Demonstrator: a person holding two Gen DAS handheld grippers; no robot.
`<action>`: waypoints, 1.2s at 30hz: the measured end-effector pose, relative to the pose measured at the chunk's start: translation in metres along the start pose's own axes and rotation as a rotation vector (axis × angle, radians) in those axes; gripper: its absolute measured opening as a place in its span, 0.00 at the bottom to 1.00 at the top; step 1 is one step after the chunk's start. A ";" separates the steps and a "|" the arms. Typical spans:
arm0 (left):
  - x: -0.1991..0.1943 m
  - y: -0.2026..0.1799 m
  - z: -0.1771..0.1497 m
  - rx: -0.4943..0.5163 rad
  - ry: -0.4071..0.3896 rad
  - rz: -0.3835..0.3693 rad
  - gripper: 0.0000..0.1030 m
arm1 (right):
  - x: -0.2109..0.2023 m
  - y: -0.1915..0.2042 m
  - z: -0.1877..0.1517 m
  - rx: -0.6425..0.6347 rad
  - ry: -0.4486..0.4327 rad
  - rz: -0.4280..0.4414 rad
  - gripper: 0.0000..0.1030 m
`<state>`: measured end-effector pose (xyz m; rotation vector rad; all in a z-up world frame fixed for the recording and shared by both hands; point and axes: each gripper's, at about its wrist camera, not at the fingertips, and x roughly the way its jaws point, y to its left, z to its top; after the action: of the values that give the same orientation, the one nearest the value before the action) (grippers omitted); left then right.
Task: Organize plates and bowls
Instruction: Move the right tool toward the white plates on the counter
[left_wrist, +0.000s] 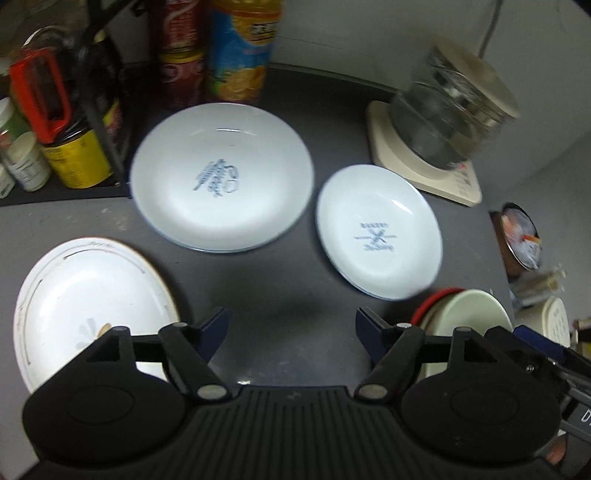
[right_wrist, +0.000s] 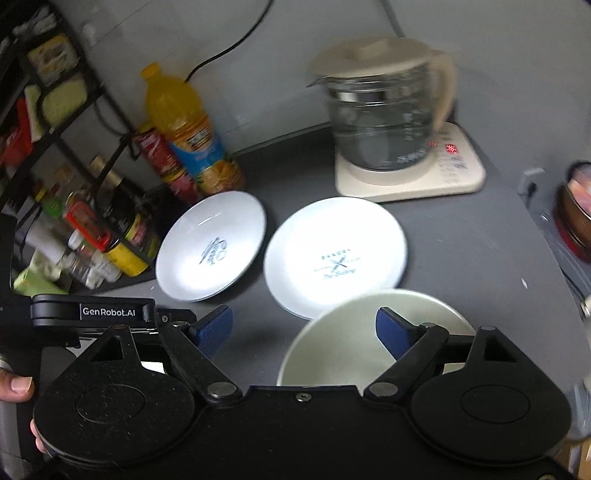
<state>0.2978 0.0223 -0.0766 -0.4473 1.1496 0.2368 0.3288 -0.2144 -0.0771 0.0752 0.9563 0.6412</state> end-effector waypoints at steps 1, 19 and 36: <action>0.000 0.002 0.000 -0.021 -0.004 0.007 0.73 | 0.004 0.001 0.003 -0.019 0.009 0.004 0.82; -0.004 0.014 -0.017 -0.307 -0.029 0.137 0.77 | 0.055 0.029 0.041 -0.344 0.165 0.182 0.85; -0.016 0.021 -0.045 -0.472 -0.062 0.254 0.78 | 0.075 0.054 0.045 -0.540 0.218 0.255 0.88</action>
<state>0.2455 0.0211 -0.0813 -0.7023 1.0865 0.7475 0.3687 -0.1203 -0.0880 -0.3643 0.9606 1.1432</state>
